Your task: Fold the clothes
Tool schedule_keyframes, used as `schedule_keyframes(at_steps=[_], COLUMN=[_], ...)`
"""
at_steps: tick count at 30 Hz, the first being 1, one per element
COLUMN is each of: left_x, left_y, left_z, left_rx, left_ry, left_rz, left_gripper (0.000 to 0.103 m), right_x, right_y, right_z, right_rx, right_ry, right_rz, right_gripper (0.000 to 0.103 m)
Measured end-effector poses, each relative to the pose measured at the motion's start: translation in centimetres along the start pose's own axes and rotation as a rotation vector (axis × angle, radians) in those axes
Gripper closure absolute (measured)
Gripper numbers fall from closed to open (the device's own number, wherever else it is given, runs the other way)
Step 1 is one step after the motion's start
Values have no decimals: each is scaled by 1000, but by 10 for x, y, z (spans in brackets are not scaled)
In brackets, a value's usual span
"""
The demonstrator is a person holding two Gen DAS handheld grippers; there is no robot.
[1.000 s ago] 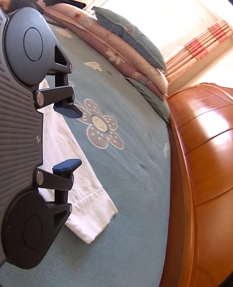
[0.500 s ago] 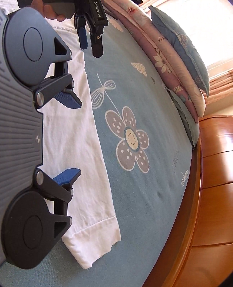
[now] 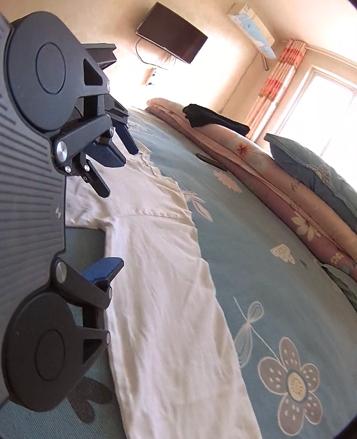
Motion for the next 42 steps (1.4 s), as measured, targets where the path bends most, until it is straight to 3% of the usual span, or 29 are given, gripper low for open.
schedule_keyframes(at_steps=[4, 9, 13, 20, 25, 30, 35, 39, 42], left_x=[2, -7, -12, -7, -5, -5, 3, 2, -7], left_y=[-10, -15, -22, -27, -24, -34, -29, -28, -34], left_z=[-1, -6, -10, -14, -12, -13, -13, -6, -1], left_rx=[56, 87, 111, 135, 110, 146, 130, 97, 93], left_ry=[74, 73, 69, 117, 133, 159, 183, 179, 156], left_rz=[-53, -100, -104, -135, -136, -156, -142, -145, -135], left_gripper=[1, 1, 1, 1, 1, 0, 1, 1, 1], right_x=[9, 14, 10, -10, -2, -8, -11, -19, -14], right_y=[-22, -24, -36, -64, -57, -62, -61, -51, -38], right_z=[-10, 2, 8, 7, 3, 1, -2, -3, 1], right_rx=[53, -33, -53, 32, 58, 77, 120, 115, 78], right_ry=[47, 39, 28, -33, 14, -27, -47, -110, -86], right_rz=[-14, 7, 21, -38, -28, -24, -38, 0, 6], right_gripper=[26, 26, 26, 26, 25, 22, 22, 22, 22])
Point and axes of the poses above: each gripper's, at about its wrist camera, not at the fingertips, and y roughly against the way its jaws point, x to its left, z to its top, the point moved 2 cm from there along -y, roughly the way its jaws point, and after that the axes turned 15 degrees about z, right-handed, at the moved point
